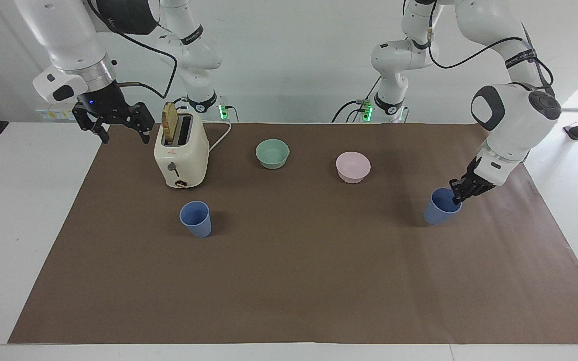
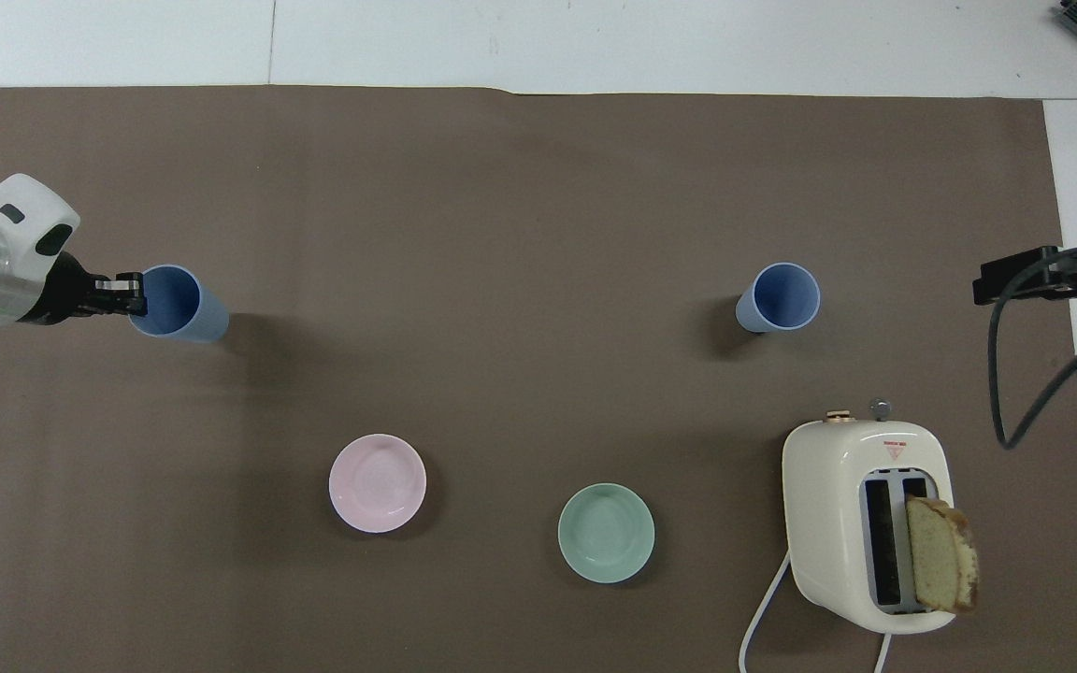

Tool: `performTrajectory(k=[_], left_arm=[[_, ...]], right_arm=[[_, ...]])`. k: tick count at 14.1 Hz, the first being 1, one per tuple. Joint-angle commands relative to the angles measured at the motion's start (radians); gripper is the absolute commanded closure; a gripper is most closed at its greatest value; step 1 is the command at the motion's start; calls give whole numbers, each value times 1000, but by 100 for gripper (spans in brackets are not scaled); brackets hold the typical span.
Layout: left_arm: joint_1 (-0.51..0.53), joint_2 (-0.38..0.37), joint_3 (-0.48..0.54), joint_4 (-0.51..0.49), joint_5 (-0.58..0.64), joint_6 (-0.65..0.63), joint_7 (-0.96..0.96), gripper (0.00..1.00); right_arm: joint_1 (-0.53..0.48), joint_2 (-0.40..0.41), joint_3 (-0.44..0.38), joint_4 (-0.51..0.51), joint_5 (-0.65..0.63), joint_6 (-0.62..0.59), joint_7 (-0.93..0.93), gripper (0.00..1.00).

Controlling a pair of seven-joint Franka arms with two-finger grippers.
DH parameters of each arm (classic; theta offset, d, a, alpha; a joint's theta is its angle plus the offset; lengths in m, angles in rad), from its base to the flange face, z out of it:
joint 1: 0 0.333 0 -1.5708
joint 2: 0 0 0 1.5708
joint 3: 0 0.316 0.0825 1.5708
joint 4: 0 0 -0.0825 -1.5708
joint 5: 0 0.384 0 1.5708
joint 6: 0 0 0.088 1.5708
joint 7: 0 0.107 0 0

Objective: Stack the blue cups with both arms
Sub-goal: 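Reach the left gripper to the blue cup nearest it and grasp it, then carry the blue cup with the left gripper toward the table center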

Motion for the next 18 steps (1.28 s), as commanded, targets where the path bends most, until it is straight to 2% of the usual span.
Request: performTrajectory(k=[1,4,7,10,13,15,18], left_arm=[[-13,-23,-15,60,-16,-87,-71,100],[-13,-49,-99,114,-16,-147,-213,100],[-51,-49,-192,132,-7,-141,-434,100],[-146,-49,-194,131,-8,-120,-566,100],[-230,-25,-194,123,-11,-25,-677,100],[-273,0,-196,122,-12,6,-725,100],[-359,74,-193,120,8,86,-798,100]], right_arm=[[-6,-19,0,-19,18,18,-17,0],[-6,-19,0,-19,18,18,-17,0],[-6,-19,0,-19,18,18,-17,0],[-5,-21,0,-19,18,18,-14,0],[-6,-19,0,-19,18,20,-11,0],[-6,-19,0,-19,18,20,-11,0],[-6,-19,0,-21,18,20,-10,0]])
